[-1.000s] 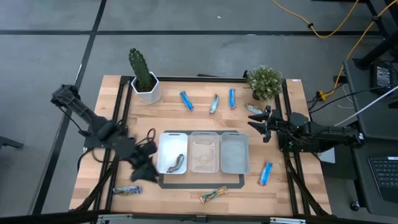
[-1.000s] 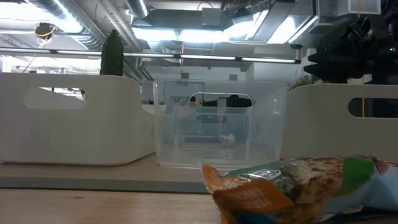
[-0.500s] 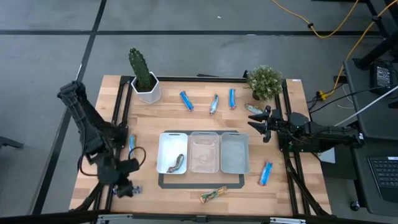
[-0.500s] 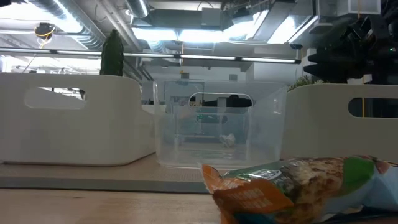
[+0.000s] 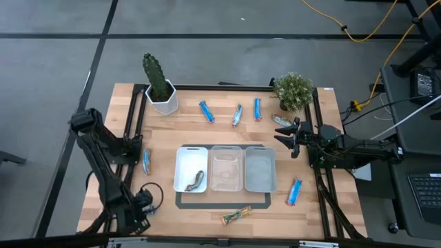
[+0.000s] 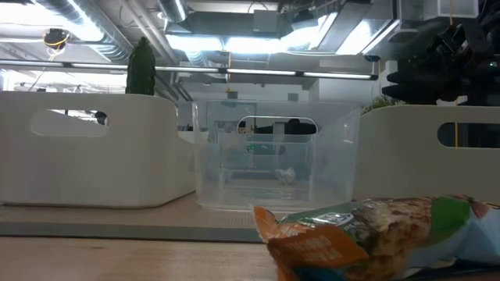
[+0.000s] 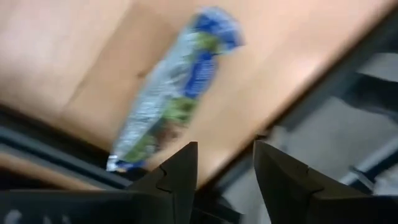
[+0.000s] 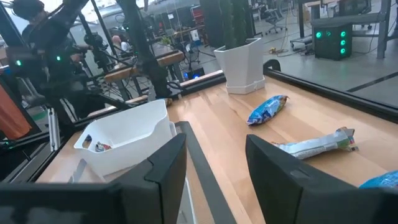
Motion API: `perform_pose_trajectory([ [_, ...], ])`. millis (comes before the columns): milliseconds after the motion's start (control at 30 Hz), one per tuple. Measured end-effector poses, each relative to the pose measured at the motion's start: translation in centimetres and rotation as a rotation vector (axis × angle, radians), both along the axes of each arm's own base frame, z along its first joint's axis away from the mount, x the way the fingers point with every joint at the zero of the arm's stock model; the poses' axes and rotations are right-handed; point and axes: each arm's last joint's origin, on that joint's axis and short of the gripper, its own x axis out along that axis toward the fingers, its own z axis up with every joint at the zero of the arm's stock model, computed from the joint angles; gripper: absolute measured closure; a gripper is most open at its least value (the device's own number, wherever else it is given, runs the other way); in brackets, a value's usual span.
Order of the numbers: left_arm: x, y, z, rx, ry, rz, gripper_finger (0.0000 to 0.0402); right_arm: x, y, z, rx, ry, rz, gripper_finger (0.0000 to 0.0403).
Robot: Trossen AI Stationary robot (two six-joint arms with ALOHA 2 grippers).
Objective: Pick and place Granola Bars by type
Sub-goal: Put the blue granola bar into the transparent bin
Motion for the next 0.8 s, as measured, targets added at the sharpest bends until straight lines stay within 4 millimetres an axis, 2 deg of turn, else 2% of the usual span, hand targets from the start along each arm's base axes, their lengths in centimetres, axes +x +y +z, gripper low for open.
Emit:
perform_pose_trajectory([
  [133, 0.3, -0.4, -1.6, 0.058, 0.032, -0.002, 0.0228, 0.0, 0.0, 0.0, 0.001, 0.0, 0.0, 0.0235],
  [367, 1.4, -0.3, -3.0, 0.103, 0.035, -0.047, 0.016, 0.0, 0.0, 0.0, 0.0, -0.001, -0.01, 0.0235],
  [500, 2.0, -0.1, -4.5, 0.165, 0.069, -0.076, 0.0145, 0.0, 0.0, 0.0, 0.001, -0.002, -0.01, 0.0235],
  [667, 2.6, -0.2, -5.8, 0.175, 0.117, -0.08, 0.0166, 0.0, 0.0, 0.0, 0.026, -0.007, -0.011, 0.0235],
  [800, 2.9, 0.0, -5.6, 0.163, 0.135, -0.067, 0.0235, 0.0, 0.0, 0.0, 0.026, -0.007, -0.011, 0.0235],
])
